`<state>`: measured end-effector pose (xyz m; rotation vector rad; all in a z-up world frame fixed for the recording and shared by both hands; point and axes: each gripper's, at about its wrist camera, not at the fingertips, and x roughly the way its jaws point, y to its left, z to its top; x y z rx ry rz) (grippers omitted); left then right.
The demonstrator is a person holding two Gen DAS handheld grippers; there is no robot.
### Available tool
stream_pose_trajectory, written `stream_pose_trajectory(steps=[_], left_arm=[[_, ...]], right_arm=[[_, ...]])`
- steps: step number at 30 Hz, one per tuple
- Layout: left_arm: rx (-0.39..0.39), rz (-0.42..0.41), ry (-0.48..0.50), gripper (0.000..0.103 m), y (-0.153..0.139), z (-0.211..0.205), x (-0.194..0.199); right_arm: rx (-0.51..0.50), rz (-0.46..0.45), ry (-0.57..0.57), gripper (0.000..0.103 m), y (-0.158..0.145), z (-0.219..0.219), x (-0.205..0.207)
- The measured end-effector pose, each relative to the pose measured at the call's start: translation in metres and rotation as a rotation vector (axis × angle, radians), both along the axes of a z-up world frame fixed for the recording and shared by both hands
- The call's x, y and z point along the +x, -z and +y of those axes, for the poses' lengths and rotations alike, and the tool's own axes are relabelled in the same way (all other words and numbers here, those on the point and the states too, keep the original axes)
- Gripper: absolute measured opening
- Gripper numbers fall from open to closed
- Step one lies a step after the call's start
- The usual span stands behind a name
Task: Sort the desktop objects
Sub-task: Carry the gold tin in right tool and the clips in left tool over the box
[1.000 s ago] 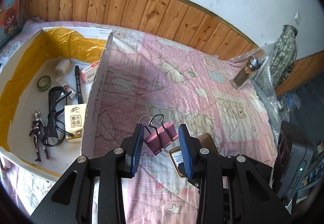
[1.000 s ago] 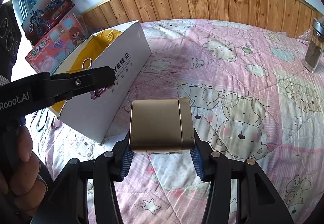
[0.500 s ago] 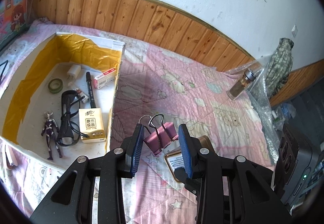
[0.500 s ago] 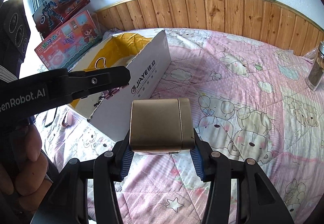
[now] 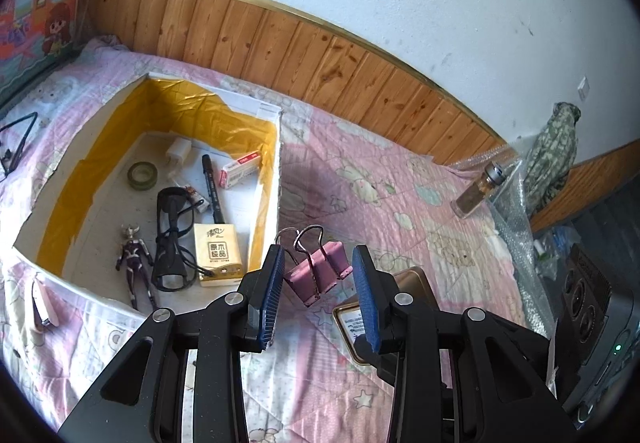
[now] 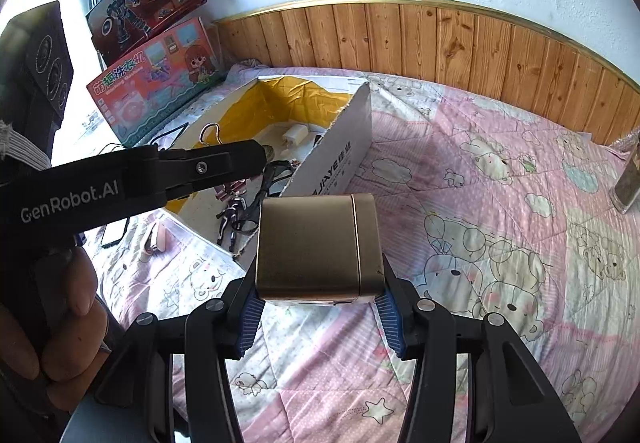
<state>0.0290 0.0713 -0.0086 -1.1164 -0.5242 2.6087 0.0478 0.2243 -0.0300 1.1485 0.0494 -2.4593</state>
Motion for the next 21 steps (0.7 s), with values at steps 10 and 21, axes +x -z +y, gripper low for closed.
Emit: stream_pose_trajectory(steps=[10, 21], left_arm=[[0.025, 0.011, -0.044, 0.036, -0.005, -0.029, 0.005], [0.060, 0.001, -0.113, 0.036, -0.004, -0.068, 0.005]], right_arm=[[0.024, 0.030, -0.051, 0.052, -0.014, -0.029, 0.003], [0.049, 0.054, -0.104, 0.052, -0.024, -0.055, 0.000]])
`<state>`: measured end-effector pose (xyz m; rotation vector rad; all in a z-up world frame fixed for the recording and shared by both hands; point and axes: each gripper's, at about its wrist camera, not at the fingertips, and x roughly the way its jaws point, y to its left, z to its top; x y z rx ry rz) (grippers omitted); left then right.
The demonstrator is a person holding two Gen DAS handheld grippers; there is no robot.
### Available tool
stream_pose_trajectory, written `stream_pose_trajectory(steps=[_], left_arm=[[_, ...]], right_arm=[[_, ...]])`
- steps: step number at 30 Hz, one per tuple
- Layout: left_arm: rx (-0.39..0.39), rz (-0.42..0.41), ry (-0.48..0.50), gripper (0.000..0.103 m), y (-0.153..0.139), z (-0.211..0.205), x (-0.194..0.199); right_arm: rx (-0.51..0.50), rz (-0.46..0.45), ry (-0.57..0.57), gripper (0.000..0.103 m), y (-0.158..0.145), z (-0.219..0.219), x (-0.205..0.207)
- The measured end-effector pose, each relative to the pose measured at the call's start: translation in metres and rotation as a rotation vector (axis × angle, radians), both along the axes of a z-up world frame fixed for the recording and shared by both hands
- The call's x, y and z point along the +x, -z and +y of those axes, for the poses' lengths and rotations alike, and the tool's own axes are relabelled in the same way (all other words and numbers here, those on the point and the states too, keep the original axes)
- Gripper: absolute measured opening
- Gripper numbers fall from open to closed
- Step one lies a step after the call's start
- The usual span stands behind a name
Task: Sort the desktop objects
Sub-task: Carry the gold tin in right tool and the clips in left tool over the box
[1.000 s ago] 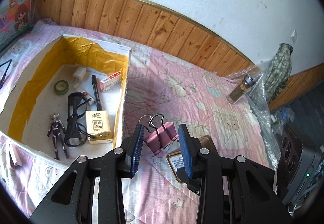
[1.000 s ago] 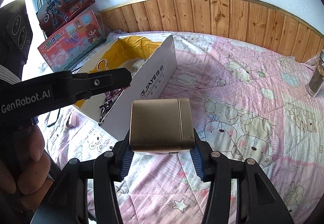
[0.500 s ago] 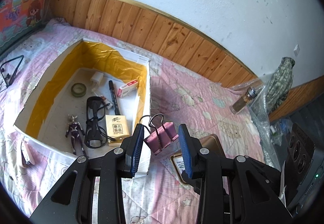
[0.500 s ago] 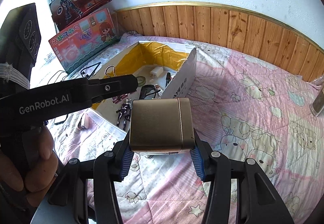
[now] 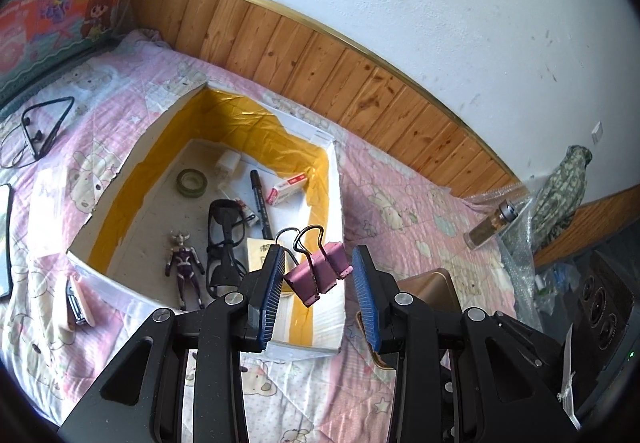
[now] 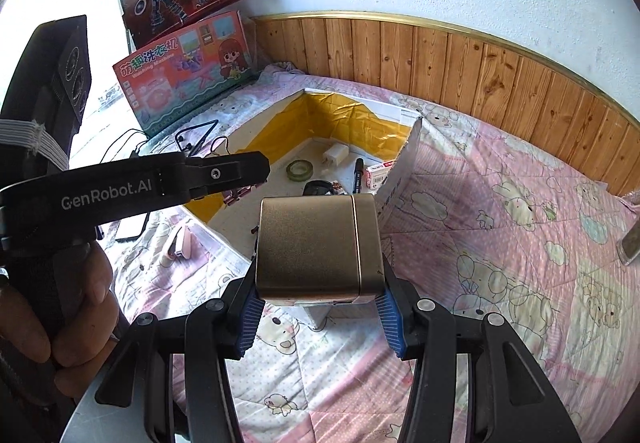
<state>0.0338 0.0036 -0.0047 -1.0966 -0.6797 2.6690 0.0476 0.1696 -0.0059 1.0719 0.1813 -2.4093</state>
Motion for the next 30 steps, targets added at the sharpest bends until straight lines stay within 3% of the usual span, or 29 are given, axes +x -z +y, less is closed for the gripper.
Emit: stream_pose_trajectory(steps=[9, 30], left_arm=[[0.016, -0.006, -0.038, 0.036, -0.002, -0.029, -0.006], [-0.047, -0.065, -0.076, 0.036, 0.003, -0.085, -0.049]], right_arm=[[0.018, 0.016, -0.035, 0.052, -0.009, -0.020, -0.009], [0.021, -0.042, -0.089, 0.052, -0.008, -0.051, -0.063]])
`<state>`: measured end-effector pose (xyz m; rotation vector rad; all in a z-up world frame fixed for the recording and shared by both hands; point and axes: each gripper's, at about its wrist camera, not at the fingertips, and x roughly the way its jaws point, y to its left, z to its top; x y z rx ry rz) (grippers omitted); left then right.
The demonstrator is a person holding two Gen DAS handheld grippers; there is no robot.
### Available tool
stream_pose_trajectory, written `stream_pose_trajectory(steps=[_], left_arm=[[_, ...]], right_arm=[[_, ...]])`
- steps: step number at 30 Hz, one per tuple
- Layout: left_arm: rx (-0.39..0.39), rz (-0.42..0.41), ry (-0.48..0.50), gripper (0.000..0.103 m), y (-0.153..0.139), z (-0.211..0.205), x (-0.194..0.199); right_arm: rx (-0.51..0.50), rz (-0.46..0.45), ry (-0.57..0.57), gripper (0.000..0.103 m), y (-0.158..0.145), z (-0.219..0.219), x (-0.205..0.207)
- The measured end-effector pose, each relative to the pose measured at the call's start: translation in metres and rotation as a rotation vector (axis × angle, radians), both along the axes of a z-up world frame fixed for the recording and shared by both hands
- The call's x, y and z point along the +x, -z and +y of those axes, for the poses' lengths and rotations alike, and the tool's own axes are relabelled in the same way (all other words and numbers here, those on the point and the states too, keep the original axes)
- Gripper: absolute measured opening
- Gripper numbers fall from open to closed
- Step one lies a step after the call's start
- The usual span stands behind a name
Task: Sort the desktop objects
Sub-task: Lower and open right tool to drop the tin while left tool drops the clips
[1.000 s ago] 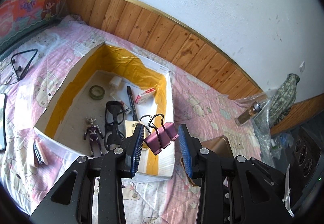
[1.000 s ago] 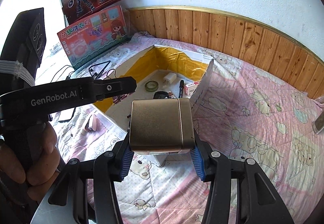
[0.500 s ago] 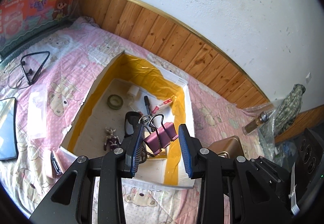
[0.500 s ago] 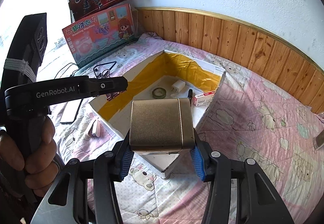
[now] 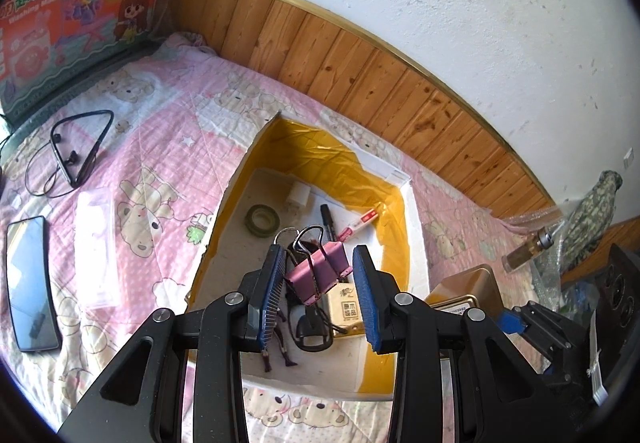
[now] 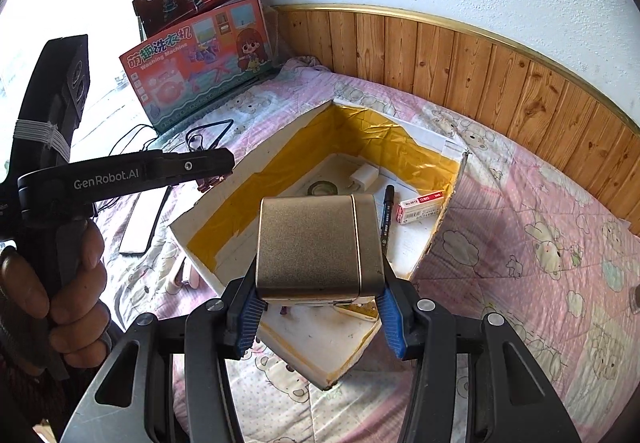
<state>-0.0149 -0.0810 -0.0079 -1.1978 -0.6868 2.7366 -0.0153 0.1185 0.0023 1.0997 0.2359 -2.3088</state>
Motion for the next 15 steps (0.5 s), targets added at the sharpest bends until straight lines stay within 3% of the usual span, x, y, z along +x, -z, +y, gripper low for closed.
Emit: stream_pose_trajectory(steps=[7, 15], left_arm=[[-0.043, -0.049, 0.044, 0.036, 0.012, 0.004, -0.025], [-0.062, -0.165, 0.094, 0.036, 0.039, 0.008, -0.053]], right_arm=[[0.031, -0.015, -0.022, 0.052, 0.004, -0.014, -0.028], [0.050, -0.054, -0.036, 0.052, 0.011, -0.027, -0.066]])
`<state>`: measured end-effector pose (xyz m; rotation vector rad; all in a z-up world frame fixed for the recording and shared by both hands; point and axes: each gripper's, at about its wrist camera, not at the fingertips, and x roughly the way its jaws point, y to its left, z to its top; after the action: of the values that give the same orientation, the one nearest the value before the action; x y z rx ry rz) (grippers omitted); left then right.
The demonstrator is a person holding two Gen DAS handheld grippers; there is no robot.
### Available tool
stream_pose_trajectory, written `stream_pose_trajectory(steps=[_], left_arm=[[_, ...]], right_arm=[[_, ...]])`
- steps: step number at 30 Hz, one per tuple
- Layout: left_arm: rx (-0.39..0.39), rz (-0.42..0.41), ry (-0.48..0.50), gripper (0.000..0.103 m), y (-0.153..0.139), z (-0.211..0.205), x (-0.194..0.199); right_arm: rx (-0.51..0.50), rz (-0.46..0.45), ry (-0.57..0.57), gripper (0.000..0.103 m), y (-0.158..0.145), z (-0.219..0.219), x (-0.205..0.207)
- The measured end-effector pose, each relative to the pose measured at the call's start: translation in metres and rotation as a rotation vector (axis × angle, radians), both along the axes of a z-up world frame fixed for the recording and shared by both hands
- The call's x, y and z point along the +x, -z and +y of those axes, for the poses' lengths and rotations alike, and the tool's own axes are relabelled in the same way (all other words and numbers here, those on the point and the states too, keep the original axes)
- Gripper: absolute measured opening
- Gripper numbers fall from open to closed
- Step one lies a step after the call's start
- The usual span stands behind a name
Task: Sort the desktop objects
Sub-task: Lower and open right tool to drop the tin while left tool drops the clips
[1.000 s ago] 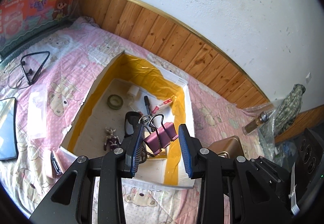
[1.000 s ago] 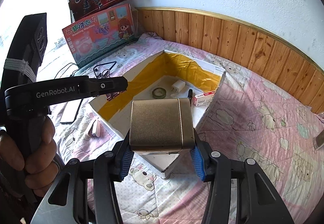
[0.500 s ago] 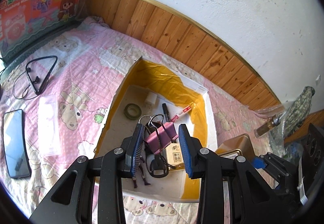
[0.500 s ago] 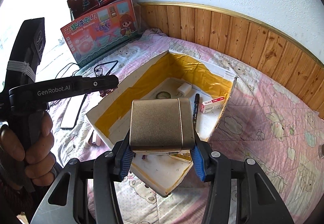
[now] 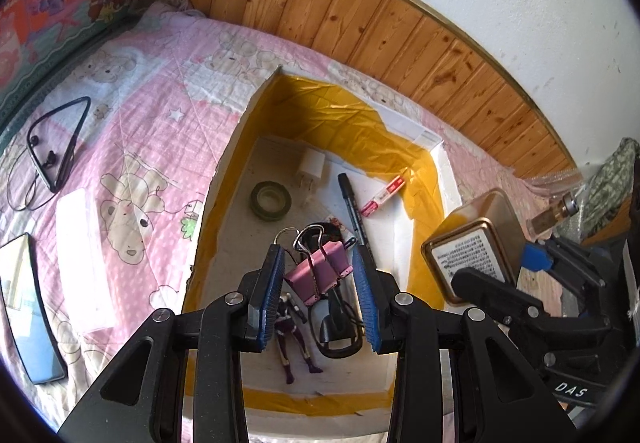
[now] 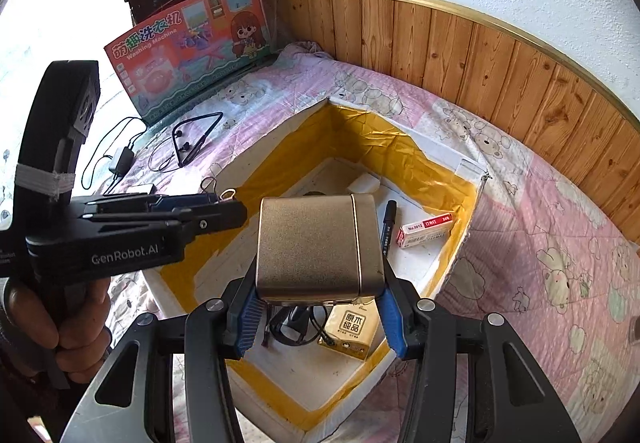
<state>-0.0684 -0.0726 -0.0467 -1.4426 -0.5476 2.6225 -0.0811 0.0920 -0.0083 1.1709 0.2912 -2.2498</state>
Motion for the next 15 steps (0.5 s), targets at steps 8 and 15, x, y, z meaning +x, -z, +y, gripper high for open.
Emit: stream_pose_trajectory(steps=[8, 15], left_arm=[[-0.024, -0.076, 0.038, 0.036, 0.019, 0.007, -0.019], [-0.069, -0.115, 0.048, 0.036, 0.029, 0.010, -0.028]], right_arm=[[0.026, -0.056, -0.007, 0.052, 0.012, -0.015, -0.041], [0.046, -0.097, -0.021, 0.052, 0.022, -0.032, -0.071]])
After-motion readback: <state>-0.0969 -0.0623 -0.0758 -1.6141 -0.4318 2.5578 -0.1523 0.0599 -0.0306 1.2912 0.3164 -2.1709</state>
